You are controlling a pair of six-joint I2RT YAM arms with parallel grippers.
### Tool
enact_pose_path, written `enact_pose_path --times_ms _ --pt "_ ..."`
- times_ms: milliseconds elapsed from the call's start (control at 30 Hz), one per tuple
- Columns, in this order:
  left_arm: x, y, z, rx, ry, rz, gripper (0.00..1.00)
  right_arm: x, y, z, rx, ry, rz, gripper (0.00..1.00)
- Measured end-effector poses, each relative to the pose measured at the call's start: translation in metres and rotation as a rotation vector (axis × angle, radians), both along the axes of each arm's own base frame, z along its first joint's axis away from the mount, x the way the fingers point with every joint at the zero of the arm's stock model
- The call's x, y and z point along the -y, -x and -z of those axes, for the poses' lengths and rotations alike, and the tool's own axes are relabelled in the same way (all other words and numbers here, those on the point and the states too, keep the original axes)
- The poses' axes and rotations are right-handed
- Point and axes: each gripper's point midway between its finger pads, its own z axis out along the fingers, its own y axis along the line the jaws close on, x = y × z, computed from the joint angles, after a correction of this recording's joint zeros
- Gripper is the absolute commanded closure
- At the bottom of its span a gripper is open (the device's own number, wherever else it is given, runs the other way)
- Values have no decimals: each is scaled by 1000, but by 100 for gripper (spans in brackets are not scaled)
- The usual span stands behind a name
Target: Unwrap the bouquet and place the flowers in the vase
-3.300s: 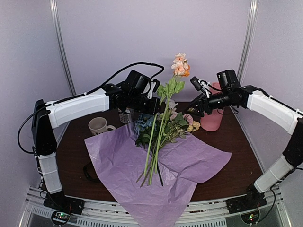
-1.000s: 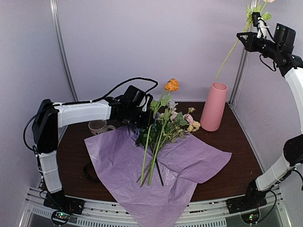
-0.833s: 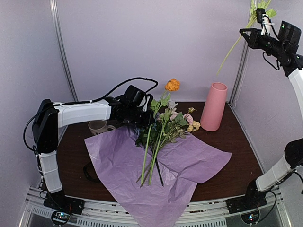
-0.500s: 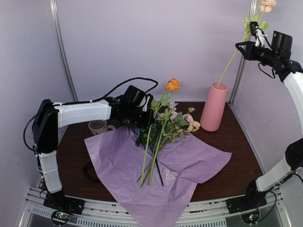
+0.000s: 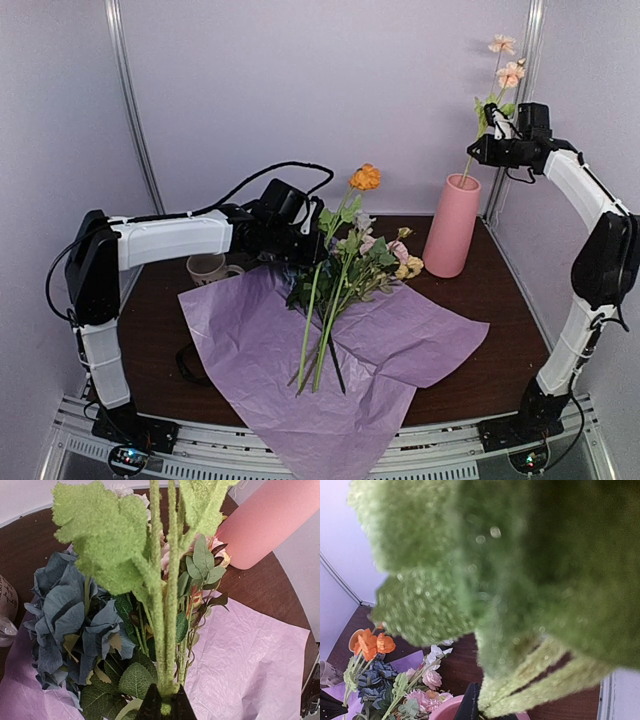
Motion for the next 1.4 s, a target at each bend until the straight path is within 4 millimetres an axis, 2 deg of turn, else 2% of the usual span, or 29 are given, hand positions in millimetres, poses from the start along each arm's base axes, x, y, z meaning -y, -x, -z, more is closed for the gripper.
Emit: enact_pose_path --times_ms 67,133,233,333,400,533,633,733,867,933,1067,1100,1233,1300,1400 --pt "0 2 -2 2 2 3 100 1 -11 20 -51 -6 2 84" --pt "0 3 -2 2 2 4 100 1 -15 28 -73 -3 1 63" --pt "0 6 -1 1 1 7 100 2 -14 24 -74 -3 4 44" --pt "0 6 0 -1 -2 8 100 6 -9 14 -60 -15 13 33" --pt "0 7 0 -1 -2 10 100 12 -4 9 -55 -26 26 29" --pt "1 7 0 -1 -2 10 100 30 20 0 -58 -51 64 24" --pt "1 7 0 3 -3 13 100 37 45 -12 -49 -59 84 24" --pt "1 6 -5 20 2 21 100 34 81 -24 -28 -63 83 27" --pt "3 5 -16 54 23 31 100 16 133 -41 33 -89 27 33" --pt "4 5 -25 75 39 36 100 3 151 -54 74 -116 -25 34" --pt "5 6 -39 104 59 45 100 -33 170 -58 92 -166 -171 35" --pt "6 6 -43 114 68 49 100 -45 172 -53 78 -177 -216 36" --pt "6 10 -52 138 96 57 100 -97 171 -13 -47 -207 -380 38" --pt "5 12 -56 146 107 61 100 -120 168 8 -114 -218 -443 38" --pt "4 15 -58 157 129 65 100 -149 166 30 -172 -234 -523 37"
